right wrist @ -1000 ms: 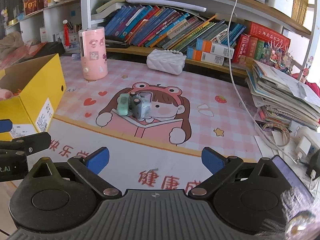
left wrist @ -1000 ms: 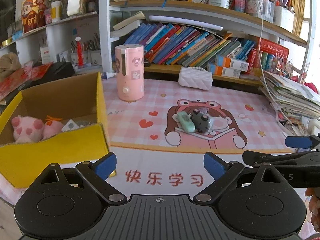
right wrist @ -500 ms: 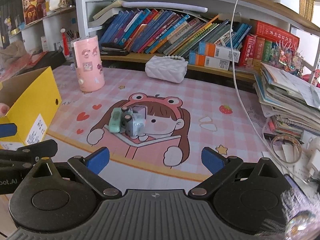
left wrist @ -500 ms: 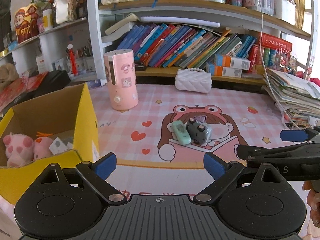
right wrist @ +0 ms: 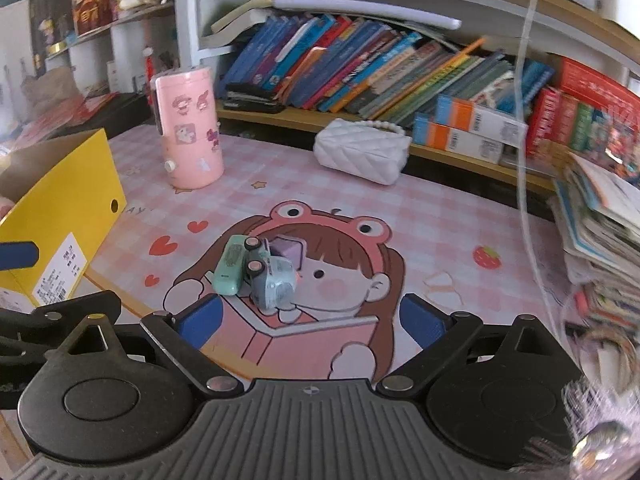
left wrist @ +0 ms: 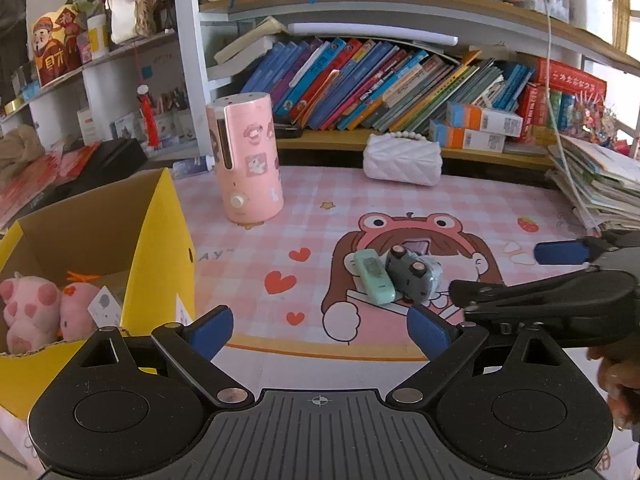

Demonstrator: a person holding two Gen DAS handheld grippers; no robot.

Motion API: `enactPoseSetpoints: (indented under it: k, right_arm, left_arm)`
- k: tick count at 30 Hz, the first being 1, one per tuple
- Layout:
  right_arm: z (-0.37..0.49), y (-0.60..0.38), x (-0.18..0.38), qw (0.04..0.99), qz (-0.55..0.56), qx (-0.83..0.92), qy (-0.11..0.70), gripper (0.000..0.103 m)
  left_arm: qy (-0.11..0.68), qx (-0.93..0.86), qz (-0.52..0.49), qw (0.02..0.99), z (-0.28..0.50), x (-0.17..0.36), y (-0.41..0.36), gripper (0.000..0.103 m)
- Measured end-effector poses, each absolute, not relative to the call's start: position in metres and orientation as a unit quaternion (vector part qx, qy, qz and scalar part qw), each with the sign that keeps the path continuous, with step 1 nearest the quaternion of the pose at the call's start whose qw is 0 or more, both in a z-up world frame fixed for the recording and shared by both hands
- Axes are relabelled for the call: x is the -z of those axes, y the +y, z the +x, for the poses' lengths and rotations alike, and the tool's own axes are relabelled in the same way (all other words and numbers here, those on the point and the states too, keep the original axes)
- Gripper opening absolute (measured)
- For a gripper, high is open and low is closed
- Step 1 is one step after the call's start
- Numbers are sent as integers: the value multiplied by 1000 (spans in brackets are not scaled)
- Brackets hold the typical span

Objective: Organize objects
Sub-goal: 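Grasp the blue toy truck with the right tool while the left tool grasps the green stapler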

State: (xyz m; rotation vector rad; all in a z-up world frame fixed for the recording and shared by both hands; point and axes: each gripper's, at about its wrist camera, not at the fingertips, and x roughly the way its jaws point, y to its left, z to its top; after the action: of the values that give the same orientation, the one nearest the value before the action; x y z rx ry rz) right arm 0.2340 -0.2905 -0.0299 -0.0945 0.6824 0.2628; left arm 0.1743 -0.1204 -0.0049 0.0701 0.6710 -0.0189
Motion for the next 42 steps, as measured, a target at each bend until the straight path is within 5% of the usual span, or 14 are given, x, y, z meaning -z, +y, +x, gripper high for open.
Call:
enactPoseSetpoints:
  k: [16,22,24,42]
  right_arm:
    - [300,-265,64,912,-58,-192,358,86]
    - [315,-266,74,904,-24,-205,375,58]
    - [315,-266,73,902,-16,-216,373,40]
    - [275,-317,31,931,9,-145,334,36]
  left_arm:
    - [349,-15,43,936,194,10,-117,95]
    - [354,-16,46,934,198,11,-117,95]
    - [355,-15,46,934,199,12,-118,95]
    - [362,16,34,931,232,28,-138,95]
